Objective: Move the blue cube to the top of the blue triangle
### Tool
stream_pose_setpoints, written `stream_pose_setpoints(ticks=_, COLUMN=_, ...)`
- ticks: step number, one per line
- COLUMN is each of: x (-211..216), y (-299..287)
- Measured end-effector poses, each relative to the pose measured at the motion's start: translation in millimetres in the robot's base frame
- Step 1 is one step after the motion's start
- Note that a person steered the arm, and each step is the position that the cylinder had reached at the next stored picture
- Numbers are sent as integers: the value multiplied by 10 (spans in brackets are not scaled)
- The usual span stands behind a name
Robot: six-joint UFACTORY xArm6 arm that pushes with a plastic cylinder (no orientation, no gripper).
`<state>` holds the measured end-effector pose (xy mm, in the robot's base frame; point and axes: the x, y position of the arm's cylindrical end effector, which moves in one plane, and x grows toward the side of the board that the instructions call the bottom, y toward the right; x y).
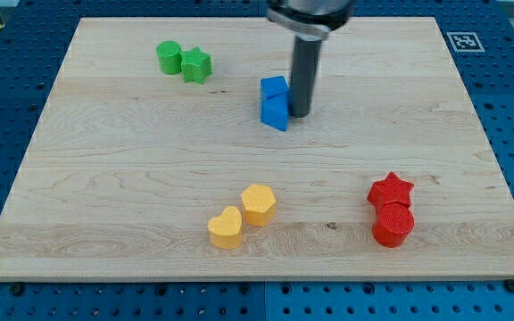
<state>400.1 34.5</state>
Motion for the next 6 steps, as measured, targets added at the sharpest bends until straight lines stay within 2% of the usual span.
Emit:
stream_pose_setpoints(ticks=2, x=0, y=-842)
stream_pose_setpoints(ticks=4, x=-2, y=-1131)
stream_pose_setpoints(ticks=6, x=-61, y=-270)
